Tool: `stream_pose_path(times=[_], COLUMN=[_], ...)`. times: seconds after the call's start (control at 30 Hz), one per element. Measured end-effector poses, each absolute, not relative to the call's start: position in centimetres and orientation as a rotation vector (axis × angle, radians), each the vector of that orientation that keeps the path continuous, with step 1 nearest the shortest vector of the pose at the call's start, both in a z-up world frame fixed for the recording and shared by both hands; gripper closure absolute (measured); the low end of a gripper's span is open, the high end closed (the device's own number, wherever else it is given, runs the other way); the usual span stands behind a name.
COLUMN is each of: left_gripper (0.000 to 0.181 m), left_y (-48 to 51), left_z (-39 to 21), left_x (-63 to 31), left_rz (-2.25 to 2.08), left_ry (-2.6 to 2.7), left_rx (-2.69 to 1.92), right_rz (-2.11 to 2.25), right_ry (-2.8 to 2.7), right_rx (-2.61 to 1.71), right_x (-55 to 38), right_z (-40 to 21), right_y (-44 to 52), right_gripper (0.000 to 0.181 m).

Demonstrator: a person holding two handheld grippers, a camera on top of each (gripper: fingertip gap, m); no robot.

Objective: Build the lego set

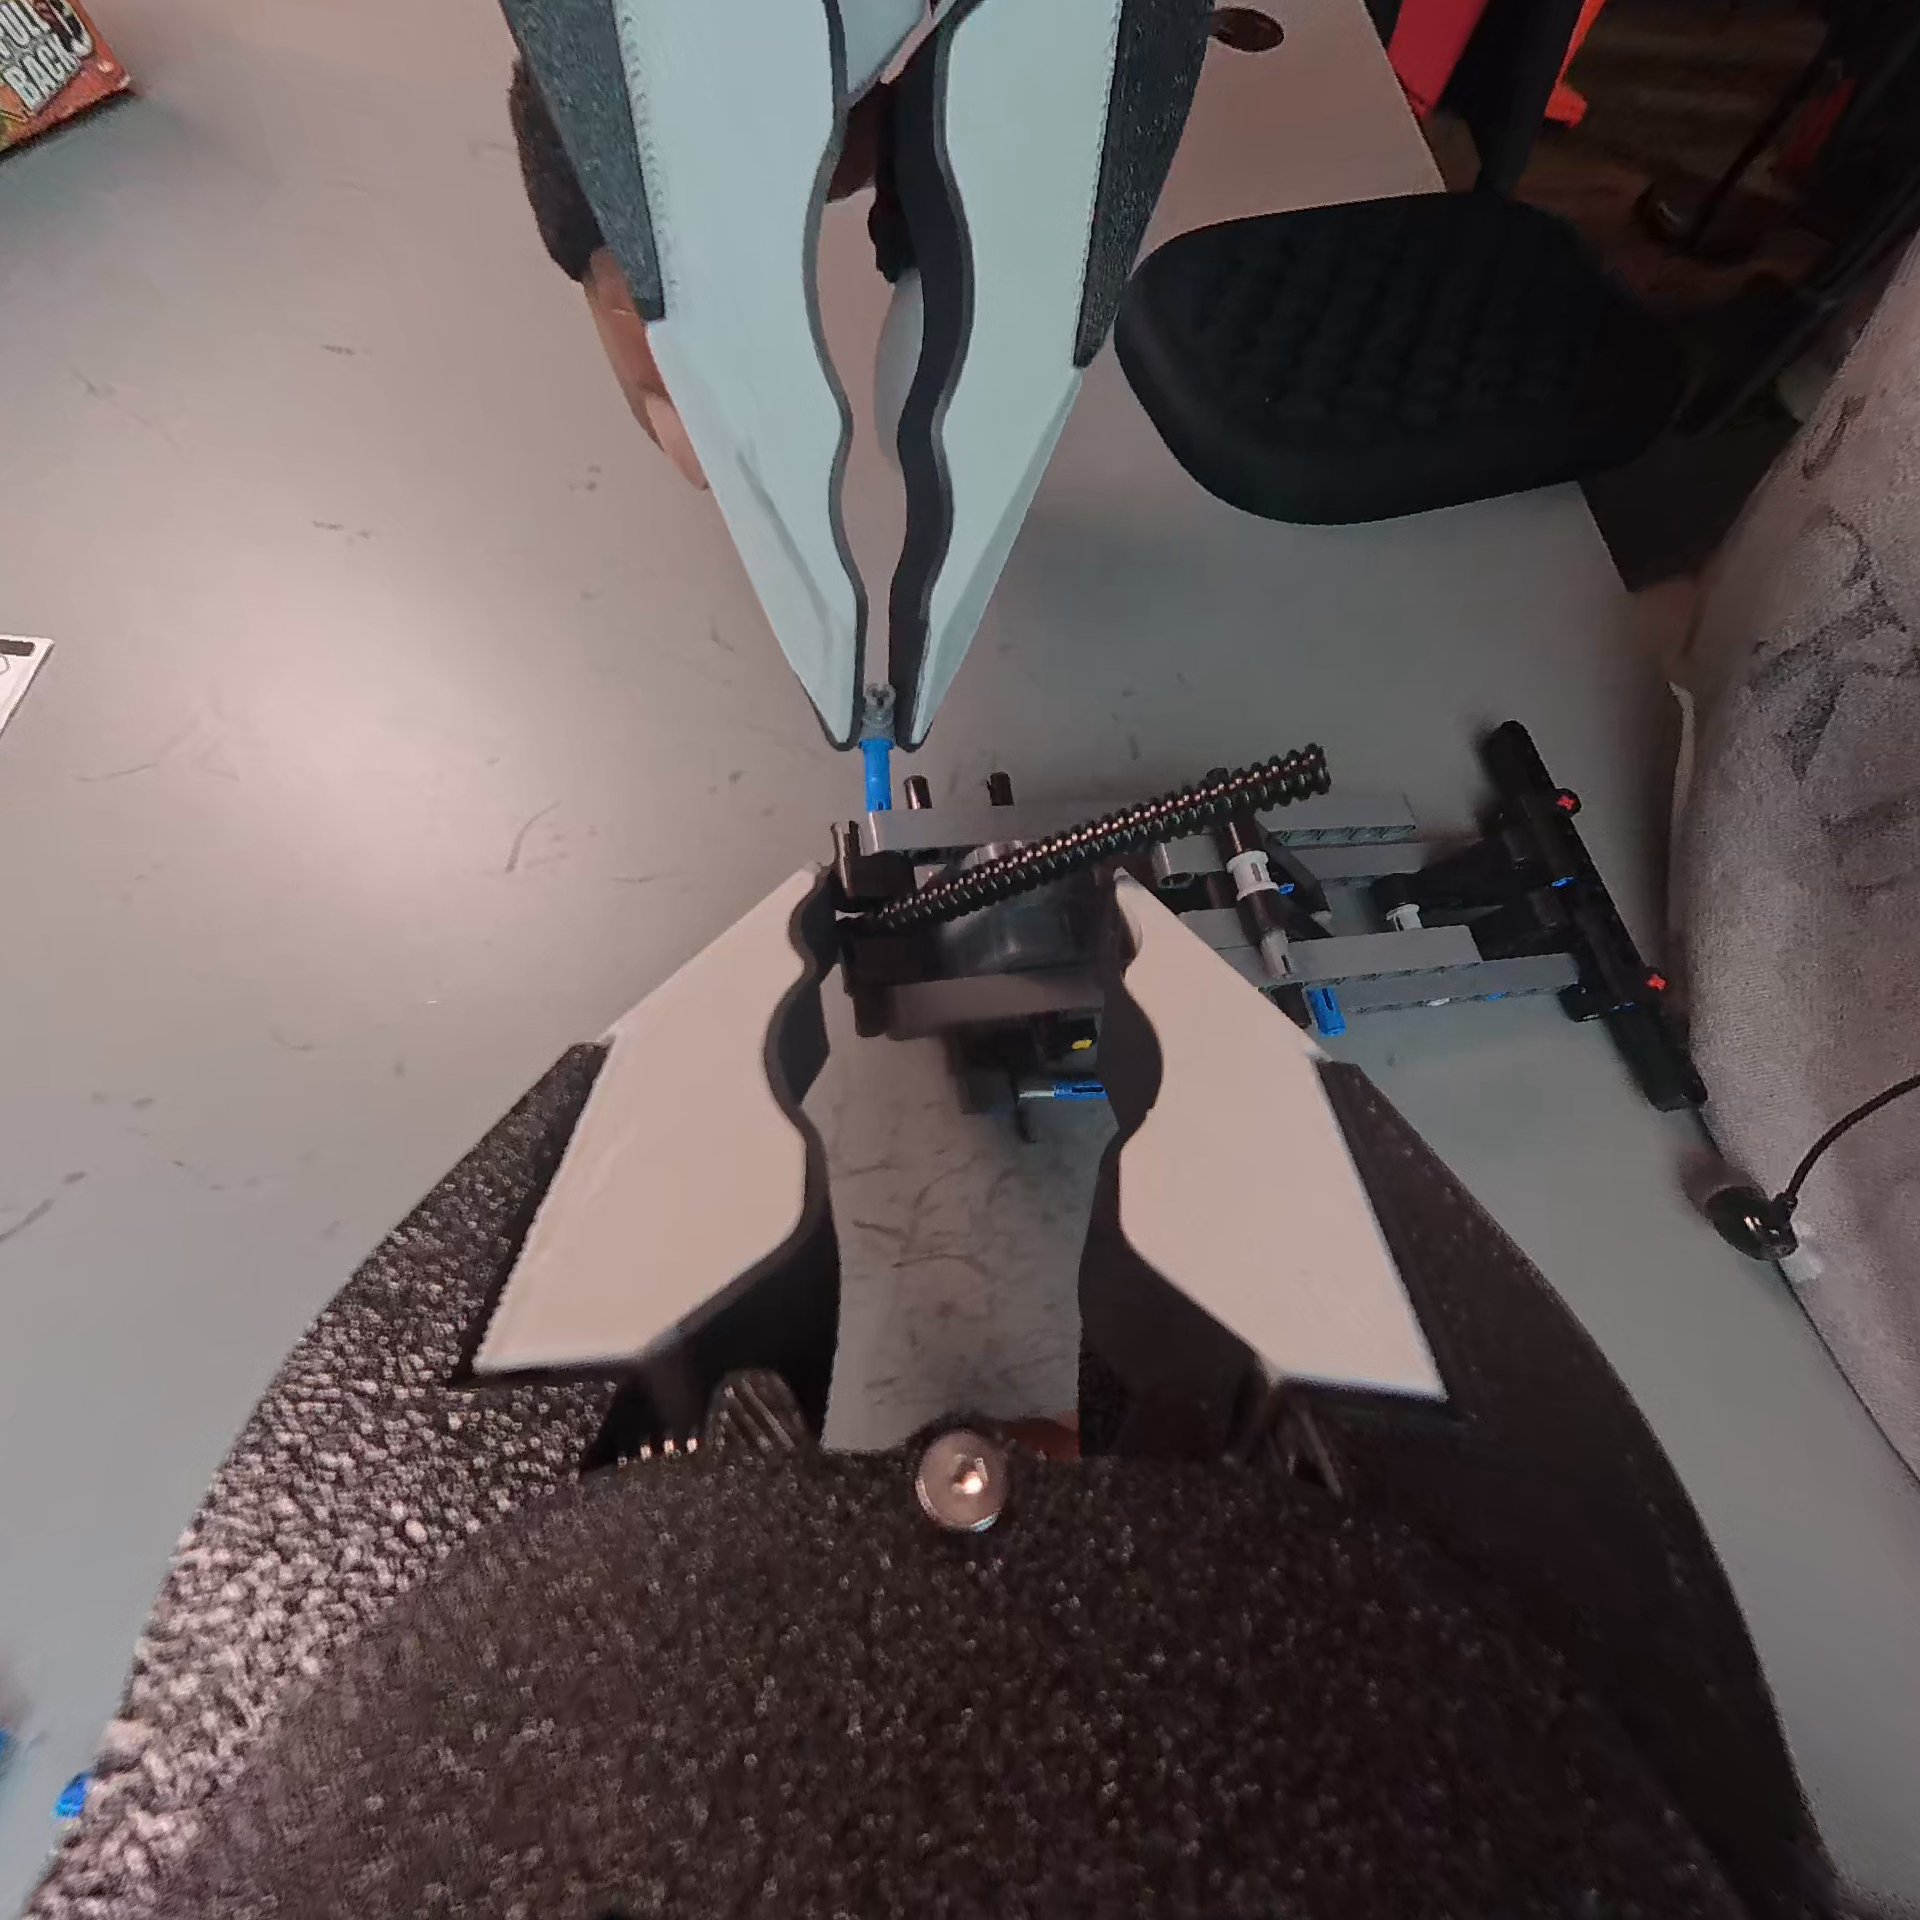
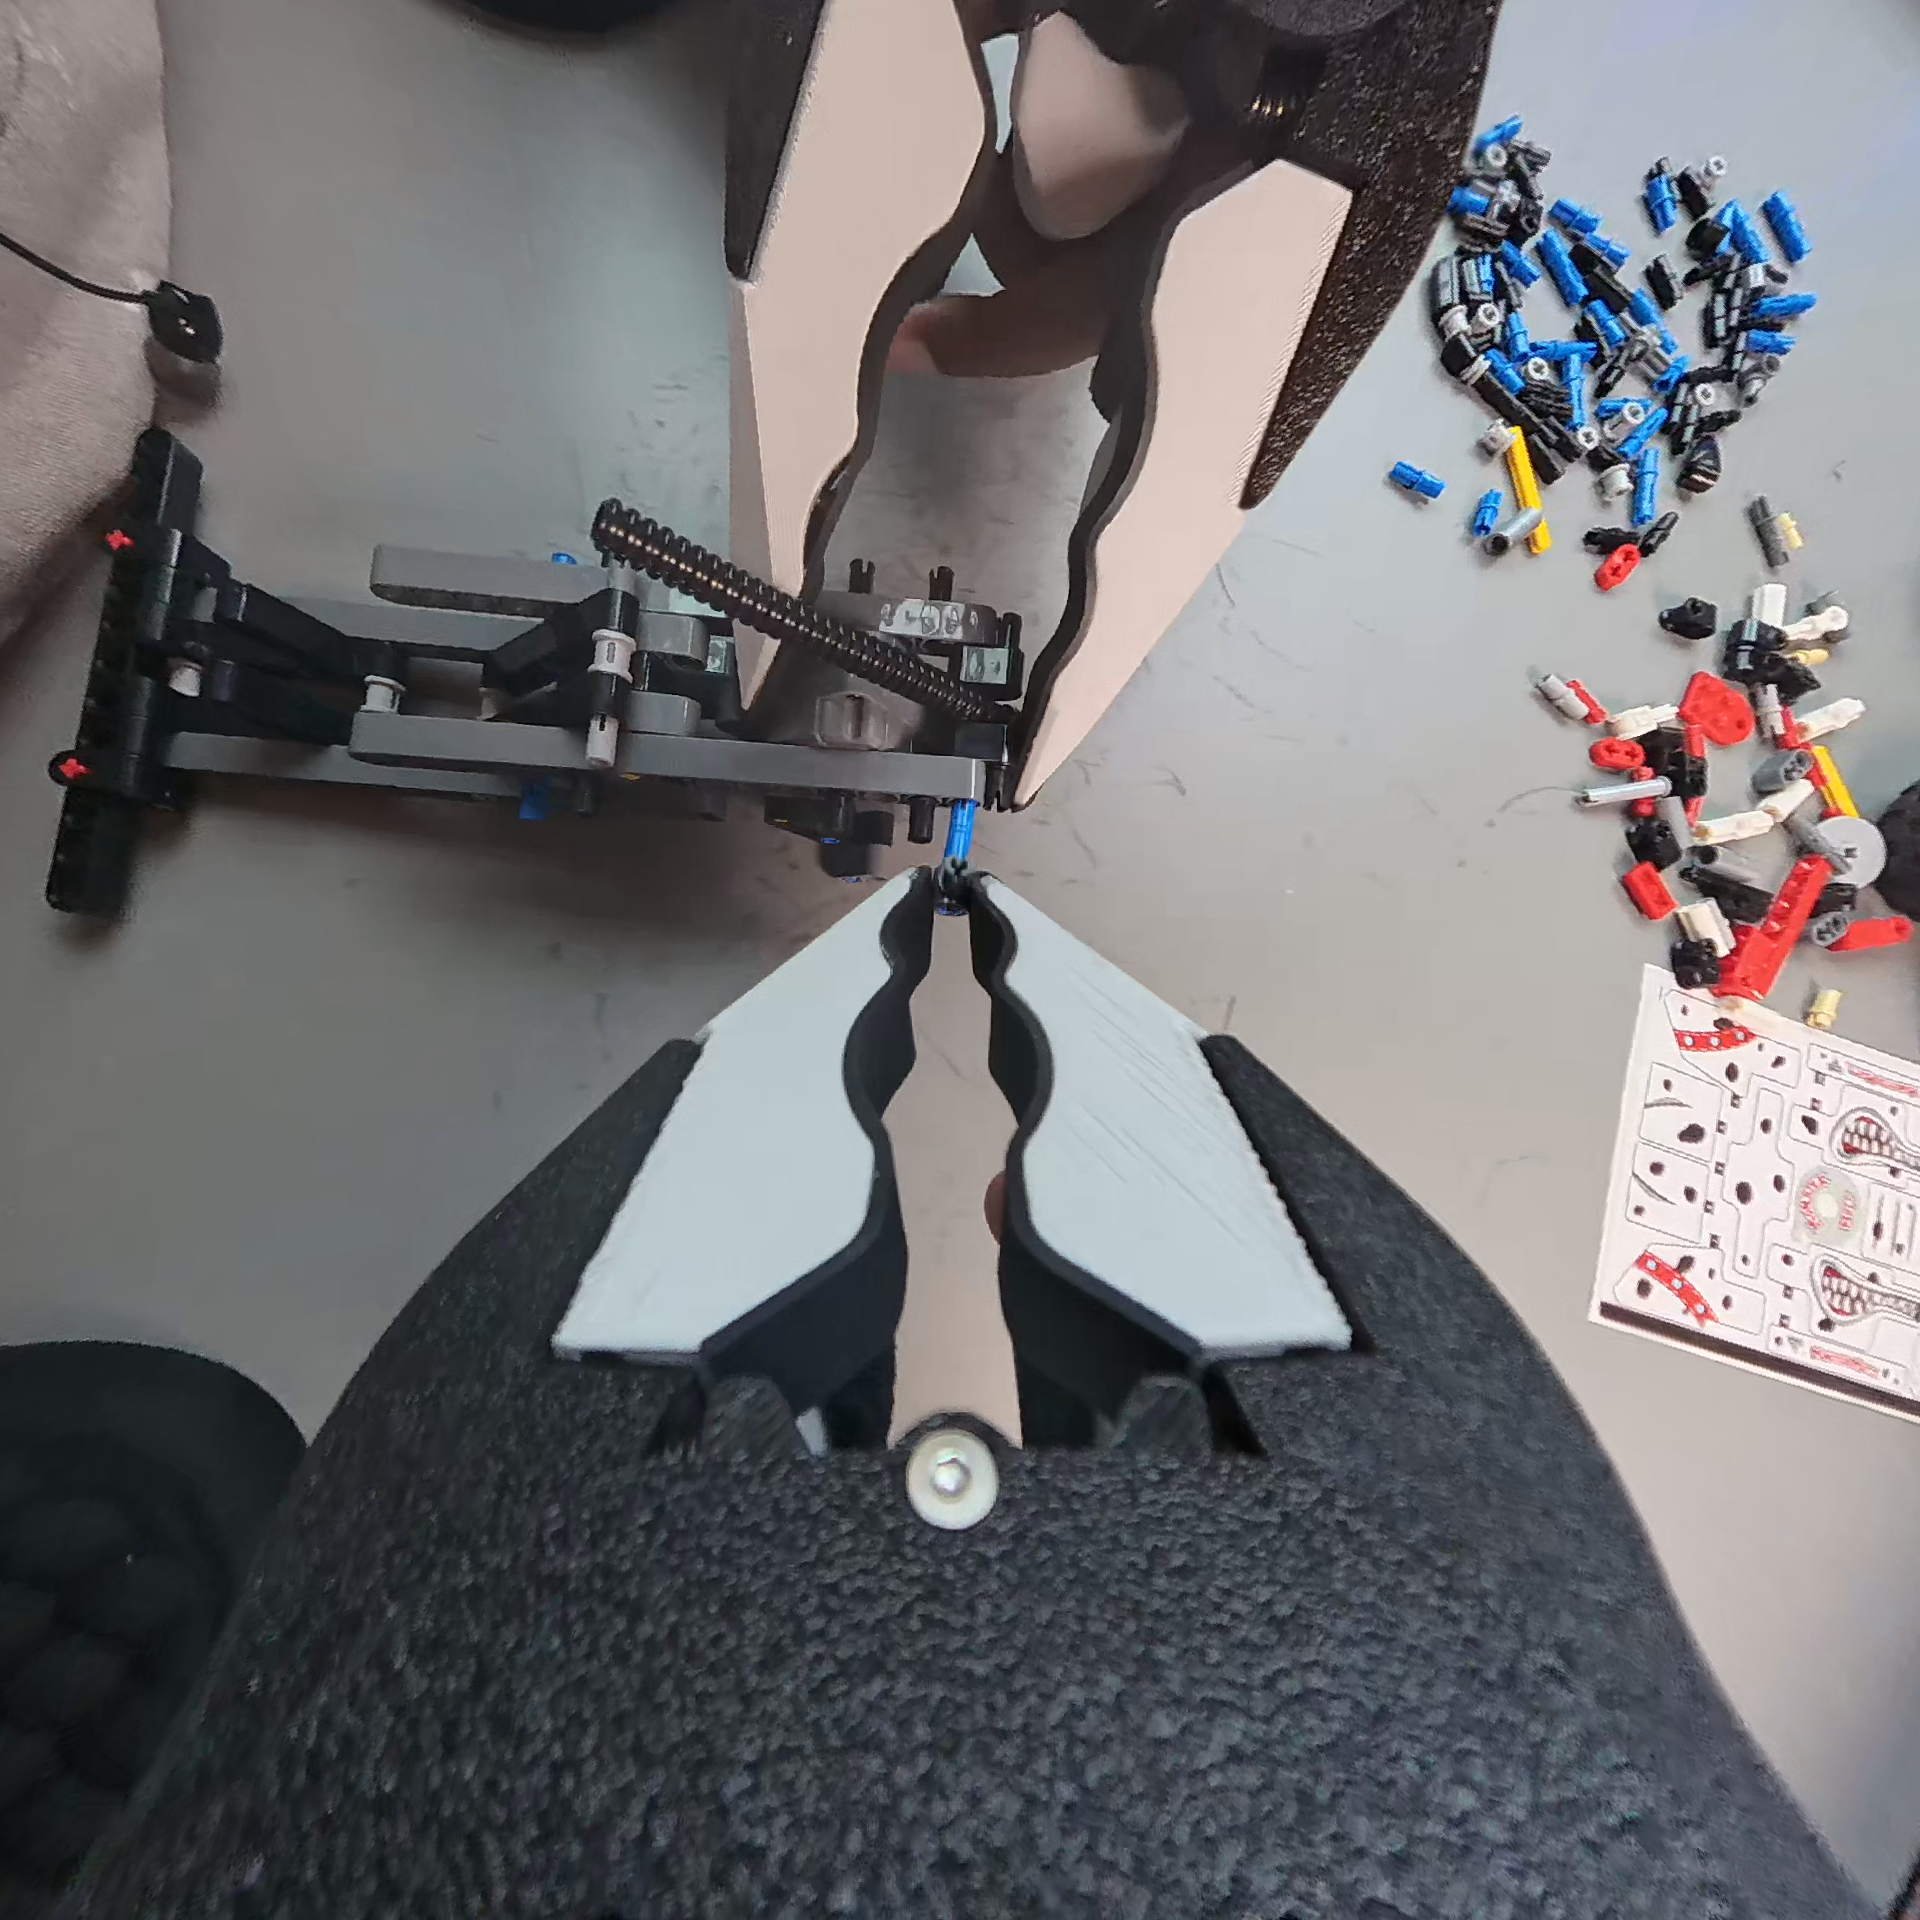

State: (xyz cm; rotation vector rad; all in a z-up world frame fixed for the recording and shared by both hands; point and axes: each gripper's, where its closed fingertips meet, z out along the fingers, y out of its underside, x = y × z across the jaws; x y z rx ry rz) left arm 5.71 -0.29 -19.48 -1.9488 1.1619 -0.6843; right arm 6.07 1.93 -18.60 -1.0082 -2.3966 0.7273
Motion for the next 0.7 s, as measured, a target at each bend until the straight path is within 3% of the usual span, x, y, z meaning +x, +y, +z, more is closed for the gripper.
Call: stream_pose_path(times=[0.37,0.7], left_gripper=[0.132,0.129], left_y=[-0.12,-0.2], left_z=[-19.44,-19.38], left_x=[5.73,5.57], left_rz=[-0.712,-0.696], left_ry=[1.128,1.107], left_rx=[-1.958,-1.961], right_rz=[0.952,0.829], right_ry=[-2.24,-2.285], right_rx=[-1.088,-1.084], right_x=[5.37,5.35], right_z=[-18.72,-19.16], right_y=[1.88,2.0], right_gripper=[0.175,0.175])
